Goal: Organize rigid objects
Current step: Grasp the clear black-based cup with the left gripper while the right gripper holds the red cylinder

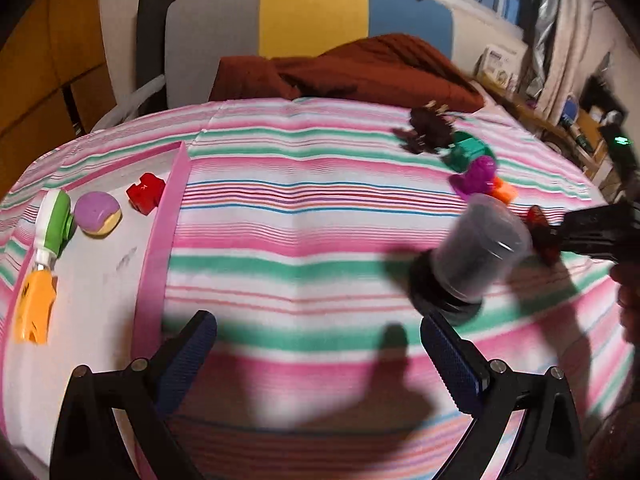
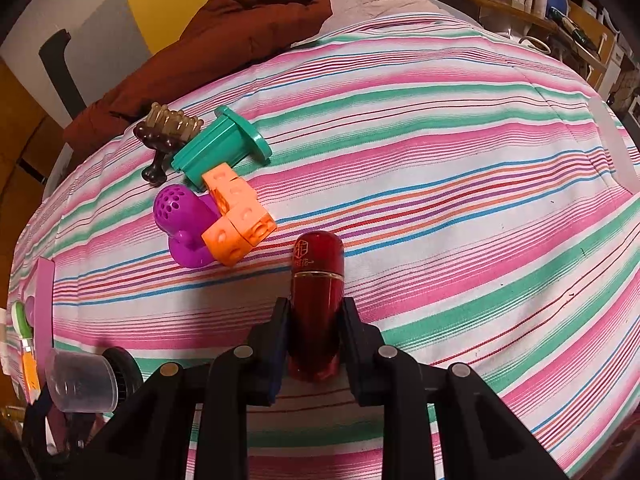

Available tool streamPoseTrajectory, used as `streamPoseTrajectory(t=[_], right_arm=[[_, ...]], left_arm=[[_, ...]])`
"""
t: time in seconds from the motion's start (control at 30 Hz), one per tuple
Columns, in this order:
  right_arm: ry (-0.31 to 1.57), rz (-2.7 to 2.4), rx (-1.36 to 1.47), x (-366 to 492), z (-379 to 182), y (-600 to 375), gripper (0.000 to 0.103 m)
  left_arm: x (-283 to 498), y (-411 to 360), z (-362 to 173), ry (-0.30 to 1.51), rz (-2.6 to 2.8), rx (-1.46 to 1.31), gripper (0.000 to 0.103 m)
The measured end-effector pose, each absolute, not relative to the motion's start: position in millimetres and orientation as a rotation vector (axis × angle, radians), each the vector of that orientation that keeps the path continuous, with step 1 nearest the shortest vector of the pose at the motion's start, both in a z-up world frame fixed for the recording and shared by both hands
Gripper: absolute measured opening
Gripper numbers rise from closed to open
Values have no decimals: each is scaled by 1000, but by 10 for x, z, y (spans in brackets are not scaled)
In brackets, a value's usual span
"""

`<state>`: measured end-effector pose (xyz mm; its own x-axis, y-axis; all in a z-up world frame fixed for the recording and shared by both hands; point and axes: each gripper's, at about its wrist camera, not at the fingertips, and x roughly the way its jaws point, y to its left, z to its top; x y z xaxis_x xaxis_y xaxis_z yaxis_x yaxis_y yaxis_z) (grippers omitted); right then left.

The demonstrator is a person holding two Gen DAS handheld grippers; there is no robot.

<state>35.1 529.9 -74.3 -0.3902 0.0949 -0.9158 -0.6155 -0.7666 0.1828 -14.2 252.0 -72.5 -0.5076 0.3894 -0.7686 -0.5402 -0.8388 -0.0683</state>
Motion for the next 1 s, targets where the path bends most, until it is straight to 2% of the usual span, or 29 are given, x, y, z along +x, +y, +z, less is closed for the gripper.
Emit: streamPoseTrajectory(t=[0.53,0.87,0.93,1.0], right_arm=[[672,2200,-1388,407,-723,5276,24],[675,2202,-1385,362,-754,5258,24],[667,2200,-1388,370,-751,5254,24],[662,2199,-1391,345,-766,5280,24]], left_arm=[[105,3101,-383,371,2258,-858,103],[47,3318,-433,327,2255,-862,102],[31,3331,-439,309,2244,-858,98],[25,3353,-448,312,2230,-854,82]])
